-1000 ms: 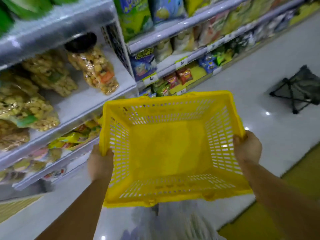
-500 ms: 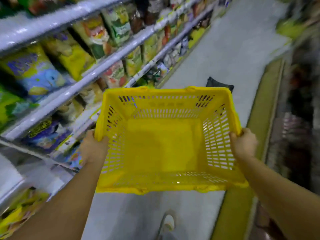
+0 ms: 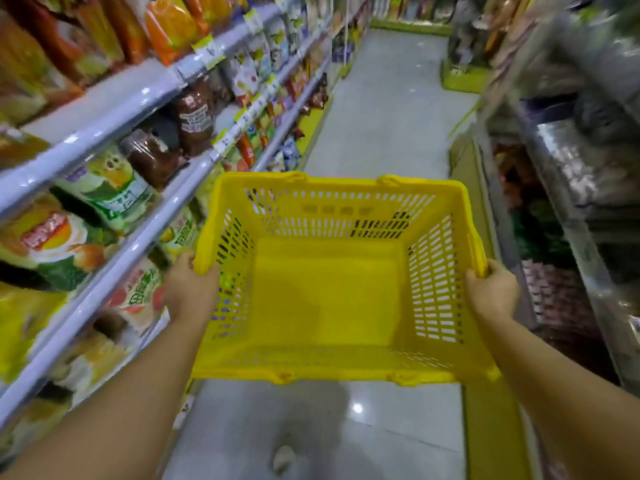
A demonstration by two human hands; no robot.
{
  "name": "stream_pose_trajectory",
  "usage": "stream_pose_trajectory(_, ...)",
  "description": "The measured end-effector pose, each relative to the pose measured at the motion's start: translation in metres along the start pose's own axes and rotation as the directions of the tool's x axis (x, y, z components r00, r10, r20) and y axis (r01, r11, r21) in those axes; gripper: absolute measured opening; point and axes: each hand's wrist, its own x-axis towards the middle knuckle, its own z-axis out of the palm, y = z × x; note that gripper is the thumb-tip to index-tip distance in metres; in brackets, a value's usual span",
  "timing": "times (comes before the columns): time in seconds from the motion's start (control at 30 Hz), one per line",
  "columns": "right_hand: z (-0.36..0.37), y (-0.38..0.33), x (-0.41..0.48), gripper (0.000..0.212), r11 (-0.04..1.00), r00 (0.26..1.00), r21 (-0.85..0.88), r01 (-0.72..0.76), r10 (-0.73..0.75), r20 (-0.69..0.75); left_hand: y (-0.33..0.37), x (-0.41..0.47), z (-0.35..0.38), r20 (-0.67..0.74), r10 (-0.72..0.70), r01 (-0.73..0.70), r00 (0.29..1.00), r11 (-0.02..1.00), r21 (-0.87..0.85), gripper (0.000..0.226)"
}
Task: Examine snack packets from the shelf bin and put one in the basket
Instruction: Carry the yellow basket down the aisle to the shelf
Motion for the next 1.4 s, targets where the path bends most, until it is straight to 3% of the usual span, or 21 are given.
stream_pose_trajectory(0.37,0.027,-0.039,0.176,0.016,0.996,0.989,0.064,-0.068,0.076,-0.125,0.139,0.127,0.135,0.075,0.164,-0.163,0.984,0.986,-0.023,0.034)
stream_pose_trajectory(0.67,0.028,-0.052,0.375,0.025,0.998,0.994,0.018,-0.054,0.056,-0.096,0.250,0.170,0.281,0.047,0.104,-0.099,0.993,0.991,-0.093,0.033)
stream_pose_trajectory(1.0,0.068,-0.084,0.536,0.024,0.997,0.995,0.025,-0.077,0.078,-0.056,0.338,0.261,0.403,0.082,0.088,-0.078,0.993,0.990,-0.116,0.042)
stream_pose_trajectory(1.27,0.110,-0.118,0.662,0.028,0.994,0.989,0.037,-0.103,0.106,-0.102,0.418,0.351,0.500,0.159,0.109,-0.089,0.981,0.988,-0.127,0.015)
stream_pose_trajectory(1.4,0.120,-0.126,0.725,0.029,0.990,0.983,0.046,-0.135,0.139,-0.120,0.463,0.388,0.549,0.157,0.138,-0.125,0.978,0.988,-0.089,0.038)
